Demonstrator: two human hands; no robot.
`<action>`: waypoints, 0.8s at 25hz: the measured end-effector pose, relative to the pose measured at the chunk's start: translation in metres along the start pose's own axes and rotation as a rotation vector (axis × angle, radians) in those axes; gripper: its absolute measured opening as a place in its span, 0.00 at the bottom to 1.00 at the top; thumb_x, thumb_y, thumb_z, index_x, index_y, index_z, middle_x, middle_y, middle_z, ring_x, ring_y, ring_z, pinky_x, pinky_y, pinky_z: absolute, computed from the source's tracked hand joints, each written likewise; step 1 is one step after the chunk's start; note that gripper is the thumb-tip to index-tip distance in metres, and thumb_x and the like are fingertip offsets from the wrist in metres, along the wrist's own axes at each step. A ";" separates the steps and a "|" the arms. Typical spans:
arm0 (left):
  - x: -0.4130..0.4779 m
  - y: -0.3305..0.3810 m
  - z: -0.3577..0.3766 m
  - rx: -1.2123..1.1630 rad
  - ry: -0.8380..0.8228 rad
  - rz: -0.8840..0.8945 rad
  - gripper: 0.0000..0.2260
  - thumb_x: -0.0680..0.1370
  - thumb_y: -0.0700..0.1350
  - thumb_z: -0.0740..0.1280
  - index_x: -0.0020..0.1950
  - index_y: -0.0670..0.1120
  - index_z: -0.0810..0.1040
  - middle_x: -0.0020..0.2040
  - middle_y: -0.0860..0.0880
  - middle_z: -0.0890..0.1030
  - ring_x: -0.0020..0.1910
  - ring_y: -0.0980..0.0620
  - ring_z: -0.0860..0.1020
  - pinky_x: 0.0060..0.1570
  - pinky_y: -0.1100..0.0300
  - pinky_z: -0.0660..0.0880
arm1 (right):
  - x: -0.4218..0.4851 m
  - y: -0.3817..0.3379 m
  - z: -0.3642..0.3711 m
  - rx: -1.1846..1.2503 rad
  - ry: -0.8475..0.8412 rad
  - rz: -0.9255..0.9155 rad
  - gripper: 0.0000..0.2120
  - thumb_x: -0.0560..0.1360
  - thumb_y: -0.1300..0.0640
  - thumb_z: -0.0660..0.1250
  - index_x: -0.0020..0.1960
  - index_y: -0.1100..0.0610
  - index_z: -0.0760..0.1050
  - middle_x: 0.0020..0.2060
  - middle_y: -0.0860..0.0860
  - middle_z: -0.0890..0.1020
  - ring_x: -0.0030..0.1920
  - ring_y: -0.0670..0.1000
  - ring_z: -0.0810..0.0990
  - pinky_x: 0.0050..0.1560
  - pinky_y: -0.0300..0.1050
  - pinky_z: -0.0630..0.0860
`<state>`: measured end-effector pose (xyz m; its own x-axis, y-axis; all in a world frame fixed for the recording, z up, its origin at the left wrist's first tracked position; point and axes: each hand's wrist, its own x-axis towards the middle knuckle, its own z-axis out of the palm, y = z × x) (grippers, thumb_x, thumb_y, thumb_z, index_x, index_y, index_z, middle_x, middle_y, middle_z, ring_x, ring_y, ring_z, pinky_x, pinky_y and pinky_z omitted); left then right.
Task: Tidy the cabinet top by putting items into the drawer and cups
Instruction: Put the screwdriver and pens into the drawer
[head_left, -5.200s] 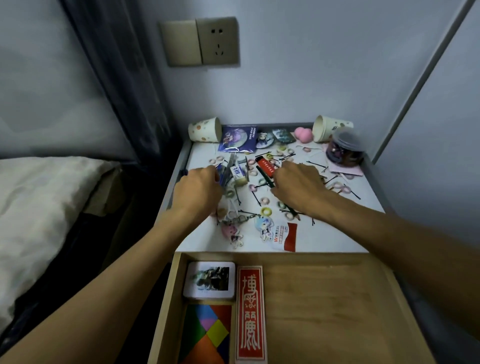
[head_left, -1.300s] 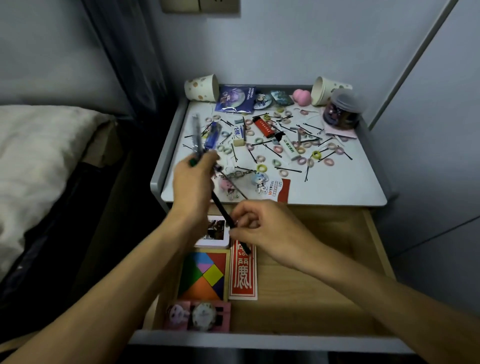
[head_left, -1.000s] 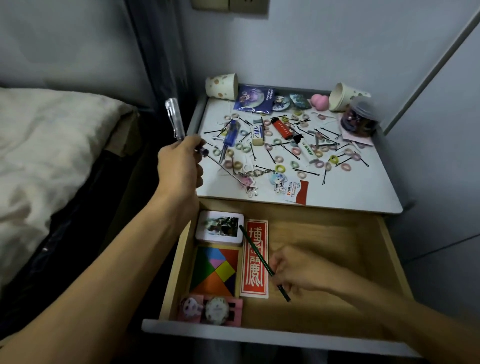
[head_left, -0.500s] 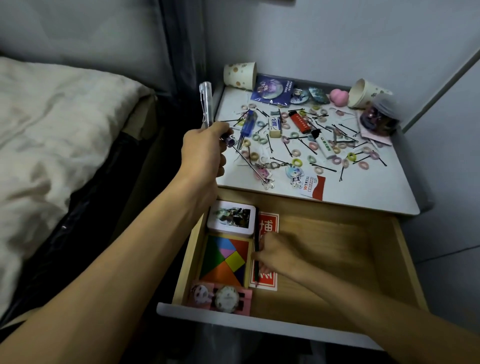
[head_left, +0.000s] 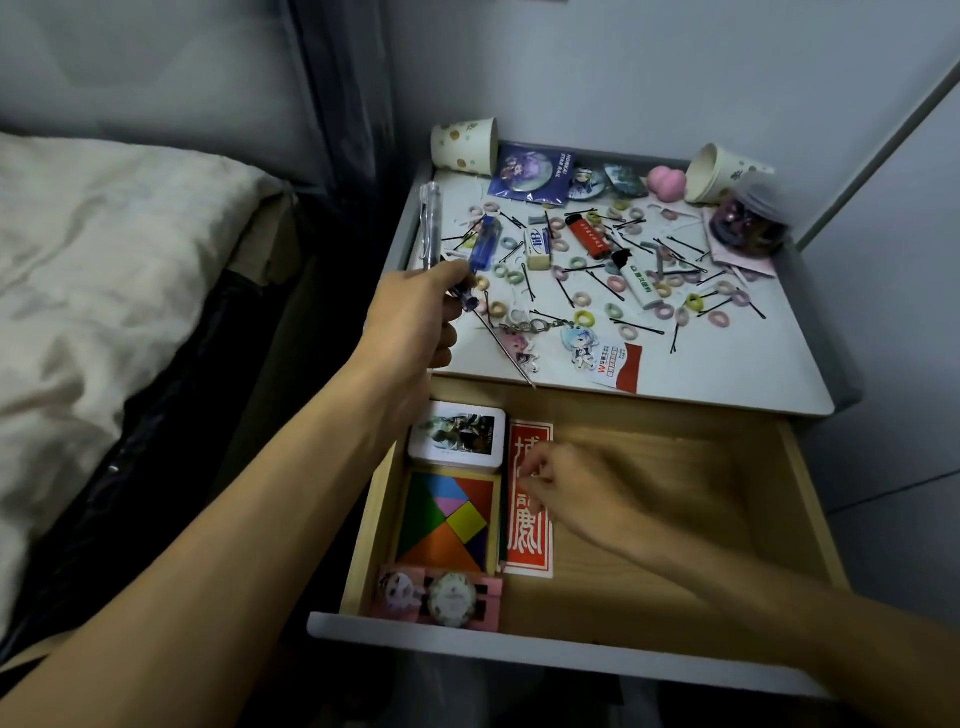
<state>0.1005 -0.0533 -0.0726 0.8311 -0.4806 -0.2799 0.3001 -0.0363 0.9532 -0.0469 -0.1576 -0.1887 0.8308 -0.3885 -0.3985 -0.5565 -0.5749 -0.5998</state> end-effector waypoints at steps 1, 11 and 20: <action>-0.001 -0.001 0.002 0.001 -0.023 -0.006 0.11 0.81 0.45 0.63 0.39 0.46 0.76 0.27 0.53 0.63 0.23 0.56 0.56 0.22 0.64 0.52 | -0.012 -0.004 -0.016 0.013 0.023 -0.043 0.05 0.80 0.56 0.64 0.52 0.55 0.78 0.35 0.46 0.82 0.28 0.36 0.77 0.30 0.29 0.70; -0.026 -0.037 0.036 0.737 -0.310 0.228 0.10 0.83 0.51 0.59 0.49 0.47 0.75 0.39 0.51 0.78 0.36 0.54 0.76 0.37 0.55 0.73 | -0.044 -0.040 -0.095 0.693 0.382 -0.303 0.07 0.76 0.56 0.69 0.54 0.55 0.79 0.41 0.47 0.82 0.34 0.38 0.77 0.34 0.30 0.70; -0.031 -0.044 0.051 0.901 -0.388 0.386 0.12 0.80 0.53 0.64 0.58 0.48 0.66 0.46 0.49 0.80 0.39 0.51 0.78 0.37 0.54 0.73 | -0.038 -0.032 -0.092 0.936 0.404 -0.296 0.04 0.78 0.58 0.67 0.52 0.53 0.79 0.37 0.45 0.82 0.34 0.45 0.77 0.31 0.40 0.71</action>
<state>0.0378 -0.0816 -0.0999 0.5411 -0.8402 -0.0354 -0.5445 -0.3822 0.7466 -0.0606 -0.1905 -0.0909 0.7739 -0.6332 0.0076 0.0349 0.0306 -0.9989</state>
